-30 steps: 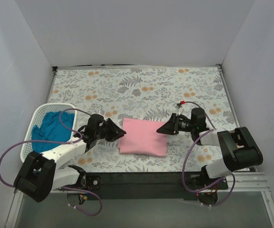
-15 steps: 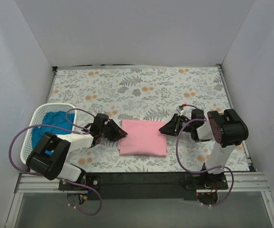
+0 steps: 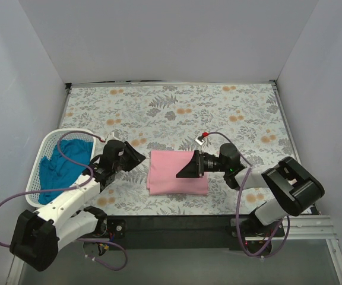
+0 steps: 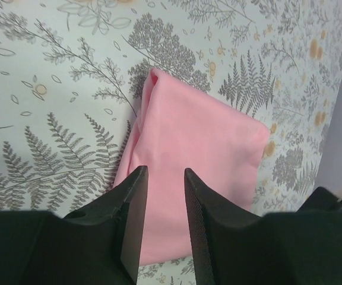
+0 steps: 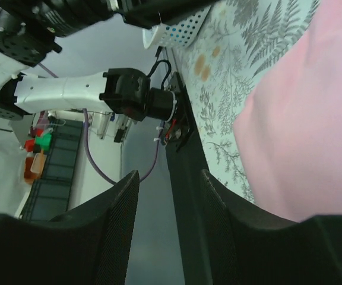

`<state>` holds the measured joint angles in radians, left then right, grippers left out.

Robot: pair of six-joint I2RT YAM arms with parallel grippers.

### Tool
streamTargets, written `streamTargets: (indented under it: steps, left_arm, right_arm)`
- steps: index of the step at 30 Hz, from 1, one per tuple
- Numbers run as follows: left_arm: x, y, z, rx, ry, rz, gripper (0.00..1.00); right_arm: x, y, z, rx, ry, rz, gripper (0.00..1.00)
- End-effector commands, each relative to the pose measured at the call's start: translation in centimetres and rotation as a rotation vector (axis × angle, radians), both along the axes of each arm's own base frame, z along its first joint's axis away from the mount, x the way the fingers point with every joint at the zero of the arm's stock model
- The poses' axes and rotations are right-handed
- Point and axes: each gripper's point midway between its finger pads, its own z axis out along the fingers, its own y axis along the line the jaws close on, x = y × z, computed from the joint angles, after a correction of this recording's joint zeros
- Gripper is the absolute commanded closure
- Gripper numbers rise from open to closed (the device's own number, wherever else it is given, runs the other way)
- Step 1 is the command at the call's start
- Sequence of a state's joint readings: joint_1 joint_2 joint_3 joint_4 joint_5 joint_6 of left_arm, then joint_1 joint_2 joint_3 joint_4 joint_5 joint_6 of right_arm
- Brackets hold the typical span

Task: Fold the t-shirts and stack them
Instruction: Fold the tshirt

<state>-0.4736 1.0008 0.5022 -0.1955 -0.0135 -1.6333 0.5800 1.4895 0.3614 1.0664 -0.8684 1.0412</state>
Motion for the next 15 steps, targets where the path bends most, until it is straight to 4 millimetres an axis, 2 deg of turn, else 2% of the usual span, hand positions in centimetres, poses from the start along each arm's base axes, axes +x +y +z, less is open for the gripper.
streamTargets:
  steps: [1,2,3,5,6,8,9,12,14,15]
  left_arm:
    - [0.2,2.6,0.9,0.127,-0.028,0.059,0.70]
    - [0.1,2.6,1.4,0.126,-0.042,0.055,0.69]
    - [0.1,2.6,1.7,0.125,-0.050,0.054,0.68]
    - [0.0,2.8,2.1,0.128,-0.064,0.052,0.67]
    - [0.0,2.9,2.3,0.133,-0.069,0.054,0.66]
    - [0.0,3.1,2.5,0.146,-0.070,0.058,0.64]
    - [-0.1,3.2,2.5,0.154,-0.070,0.052,0.63]
    - [-0.1,3.4,2.9,0.177,-0.080,0.039,0.60]
    - [0.2,3.4,3.5,0.185,-0.095,0.035,0.53]
    - [0.4,3.4,3.5,0.203,-0.100,0.025,0.52]
  right_arm:
    - [-0.2,1.9,-1.9,-0.031,0.035,-0.047,0.48]
    - [-0.7,2.5,-2.4,-0.032,0.039,-0.025,0.47]
    - [-1.2,2.8,-4.6,-0.074,0.090,0.001,0.47]
    - [-1.5,3.4,-6.2,-0.092,0.139,0.033,0.48]
    - [-1.9,3.2,-8.5,-0.124,0.198,0.038,0.48]
    - [-2.3,3.1,-9.1,-0.102,0.251,0.036,0.48]
    - [-2.7,2.9,-10.2,-0.113,0.293,0.045,0.48]
    - [-2.8,2.9,-8.6,-0.059,0.295,0.046,0.43]
    - [-2.5,2.8,-8.1,-0.068,0.274,0.038,0.42]
    - [-2.0,2.9,-6.6,-0.048,0.229,0.030,0.42]
